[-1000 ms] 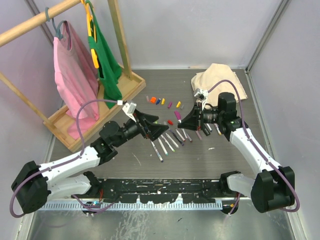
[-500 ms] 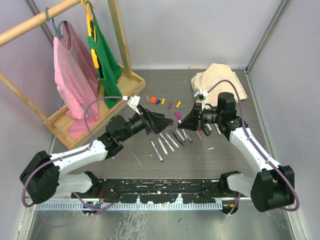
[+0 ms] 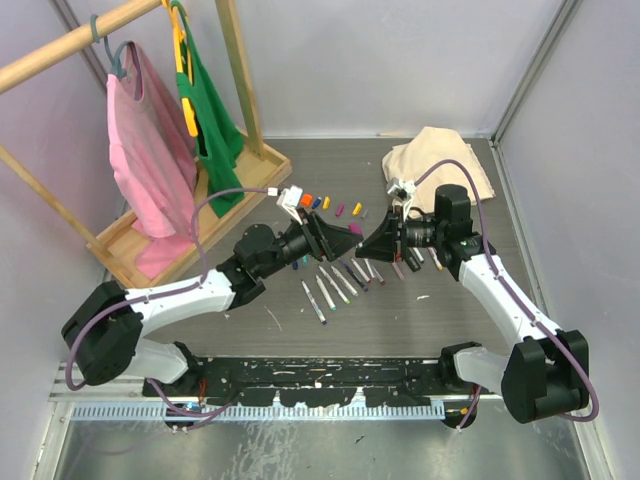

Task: Open the pen caps
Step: Open the pen cap from the pen.

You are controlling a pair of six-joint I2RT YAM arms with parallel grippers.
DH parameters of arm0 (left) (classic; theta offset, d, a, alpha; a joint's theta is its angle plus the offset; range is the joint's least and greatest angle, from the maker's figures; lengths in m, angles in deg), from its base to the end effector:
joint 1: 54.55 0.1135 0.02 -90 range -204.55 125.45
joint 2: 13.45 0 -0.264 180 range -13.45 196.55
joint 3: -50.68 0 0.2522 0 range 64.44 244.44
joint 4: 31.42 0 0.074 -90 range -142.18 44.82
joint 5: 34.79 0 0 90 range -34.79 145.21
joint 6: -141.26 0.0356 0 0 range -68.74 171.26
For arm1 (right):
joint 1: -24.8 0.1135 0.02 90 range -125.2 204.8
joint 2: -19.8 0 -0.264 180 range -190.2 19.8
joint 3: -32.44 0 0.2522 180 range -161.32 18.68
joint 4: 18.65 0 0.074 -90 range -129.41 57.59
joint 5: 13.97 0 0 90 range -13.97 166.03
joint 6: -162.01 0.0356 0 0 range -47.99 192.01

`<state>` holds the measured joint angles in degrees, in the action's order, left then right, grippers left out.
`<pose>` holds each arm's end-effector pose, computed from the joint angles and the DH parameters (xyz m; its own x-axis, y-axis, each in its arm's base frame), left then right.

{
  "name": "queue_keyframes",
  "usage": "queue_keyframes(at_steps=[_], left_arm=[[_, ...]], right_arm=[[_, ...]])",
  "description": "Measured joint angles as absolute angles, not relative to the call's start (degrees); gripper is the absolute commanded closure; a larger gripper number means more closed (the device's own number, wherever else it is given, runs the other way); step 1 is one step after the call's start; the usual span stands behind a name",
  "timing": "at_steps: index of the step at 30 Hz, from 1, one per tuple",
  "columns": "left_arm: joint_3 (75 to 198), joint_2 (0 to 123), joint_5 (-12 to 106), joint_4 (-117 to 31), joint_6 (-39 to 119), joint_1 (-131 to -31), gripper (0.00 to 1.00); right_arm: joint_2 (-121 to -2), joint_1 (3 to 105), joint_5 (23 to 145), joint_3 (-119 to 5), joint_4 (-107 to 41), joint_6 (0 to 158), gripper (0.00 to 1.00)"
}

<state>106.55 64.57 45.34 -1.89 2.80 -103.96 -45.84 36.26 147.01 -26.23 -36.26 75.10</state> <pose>0.1951 -0.2371 0.2907 -0.5873 -0.4479 -0.6741 0.6320 0.2665 -0.7277 0.2278 0.0805 0.2878 -0.4560 -0.0745 -0.8869 -0.8840 0.1528 0.4417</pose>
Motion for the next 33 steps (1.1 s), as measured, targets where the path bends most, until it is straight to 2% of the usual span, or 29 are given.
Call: queue_keyframes(at_steps=[6,13,20,29,31,33], left_arm=[[108.2,64.4,54.9,-9.1,4.2,-109.6,0.41],[111.2,63.0,67.5,-17.2,5.5,-113.3,0.48],[114.3,64.3,71.7,-18.9,5.4,-113.3,0.56],[115.8,66.0,72.1,-19.1,5.2,-113.3,0.82],[115.9,66.0,72.2,-19.2,5.4,-113.3,0.97],[115.9,66.0,72.1,-19.4,5.5,-113.3,1.00]], right_arm=[[-45.8,36.3,146.1,-26.6,-37.6,74.6,0.99],[-45.8,36.3,144.9,-26.9,-38.2,73.6,0.99],[-45.8,36.3,144.4,-26.9,-38.6,73.2,0.99],[-45.8,36.3,143.6,-26.9,-39.2,72.7,0.99],[-45.8,36.3,143.4,-26.9,-39.4,72.7,0.99],[-45.8,36.3,143.2,-26.9,-39.4,72.7,0.99]])
